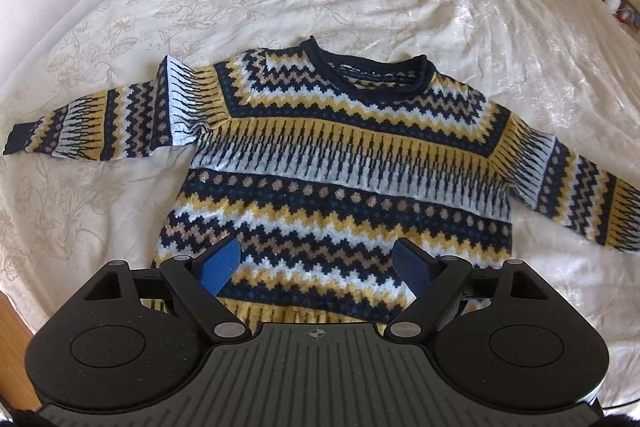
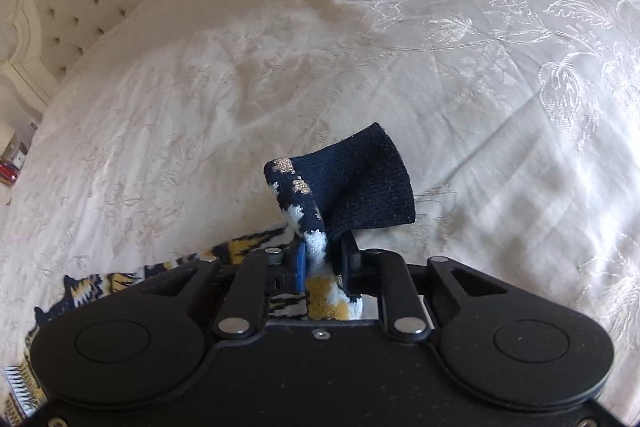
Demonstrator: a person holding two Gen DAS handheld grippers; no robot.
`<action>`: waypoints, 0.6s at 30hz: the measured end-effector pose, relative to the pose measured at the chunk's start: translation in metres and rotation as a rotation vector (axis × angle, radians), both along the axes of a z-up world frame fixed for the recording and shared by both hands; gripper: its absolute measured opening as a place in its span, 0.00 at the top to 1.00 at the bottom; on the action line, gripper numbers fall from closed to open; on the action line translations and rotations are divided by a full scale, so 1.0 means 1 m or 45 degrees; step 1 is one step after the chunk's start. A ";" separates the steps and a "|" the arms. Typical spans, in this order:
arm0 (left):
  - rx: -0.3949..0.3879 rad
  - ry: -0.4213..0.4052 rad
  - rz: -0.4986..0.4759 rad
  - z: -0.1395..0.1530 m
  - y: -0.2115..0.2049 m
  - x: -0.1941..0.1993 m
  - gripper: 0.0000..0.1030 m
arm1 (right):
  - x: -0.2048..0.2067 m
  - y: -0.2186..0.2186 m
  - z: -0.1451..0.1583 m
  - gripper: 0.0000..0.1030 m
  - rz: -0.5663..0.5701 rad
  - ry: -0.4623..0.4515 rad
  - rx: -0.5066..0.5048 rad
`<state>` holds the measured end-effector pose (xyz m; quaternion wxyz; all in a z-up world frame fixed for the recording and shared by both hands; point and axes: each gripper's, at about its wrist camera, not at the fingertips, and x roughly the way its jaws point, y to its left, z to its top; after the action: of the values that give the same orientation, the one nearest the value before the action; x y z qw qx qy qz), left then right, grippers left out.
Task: Fold small clothes
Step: 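Carry the cuff with the right gripper across the sweater body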
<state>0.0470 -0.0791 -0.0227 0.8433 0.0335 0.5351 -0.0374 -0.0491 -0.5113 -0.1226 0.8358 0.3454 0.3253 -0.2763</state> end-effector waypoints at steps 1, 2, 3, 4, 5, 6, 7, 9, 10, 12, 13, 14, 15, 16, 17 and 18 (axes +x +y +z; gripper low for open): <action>-0.001 -0.002 -0.004 -0.001 0.003 0.001 0.19 | 0.002 0.006 0.006 0.75 0.004 -0.024 0.015; -0.003 -0.002 -0.008 -0.003 0.006 0.003 0.19 | 0.005 0.012 0.012 0.76 0.014 -0.045 0.027; -0.008 -0.001 -0.013 -0.004 0.010 0.004 0.19 | 0.010 0.020 0.018 0.76 0.031 -0.062 0.028; -0.014 0.000 -0.017 -0.006 0.014 0.005 0.19 | 0.016 0.029 0.026 0.76 0.054 -0.077 0.020; -0.021 0.002 -0.023 -0.007 0.018 0.007 0.19 | 0.024 0.038 0.032 0.75 0.078 -0.092 0.014; -0.028 0.003 -0.031 -0.009 0.023 0.008 0.19 | 0.030 0.048 0.039 0.76 0.100 -0.108 0.012; -0.033 0.004 -0.040 -0.010 0.027 0.010 0.19 | 0.039 0.059 0.046 0.75 0.128 -0.130 0.014; -0.042 0.005 -0.059 -0.013 0.038 0.013 0.19 | 0.058 0.084 0.059 0.75 0.185 -0.158 0.006; -0.045 0.006 -0.064 -0.014 0.045 0.015 0.19 | 0.068 0.098 0.066 0.76 0.216 -0.165 -0.002; -0.057 0.009 -0.062 -0.016 0.059 0.020 0.19 | 0.089 0.127 0.076 0.75 0.285 -0.177 -0.012; -0.062 0.010 -0.057 -0.017 0.067 0.022 0.19 | 0.101 0.143 0.080 0.75 0.323 -0.187 -0.015; -0.066 0.013 -0.049 -0.018 0.075 0.025 0.19 | 0.113 0.161 0.083 0.75 0.368 -0.197 -0.015; -0.070 0.017 -0.042 -0.019 0.083 0.027 0.19 | 0.124 0.177 0.085 0.75 0.404 -0.203 -0.014; -0.073 0.020 -0.031 -0.020 0.091 0.030 0.19 | 0.135 0.192 0.085 0.75 0.437 -0.206 -0.011; -0.076 0.022 -0.021 -0.021 0.100 0.033 0.19 | 0.146 0.207 0.084 0.75 0.468 -0.209 -0.006; -0.077 0.022 -0.012 -0.021 0.108 0.035 0.19 | 0.158 0.221 0.083 0.75 0.499 -0.212 0.004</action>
<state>0.0822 0.0286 -0.0440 0.8390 0.0101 0.5410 -0.0580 0.1086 -0.2903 -0.0401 0.8970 0.2985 0.3165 -0.0786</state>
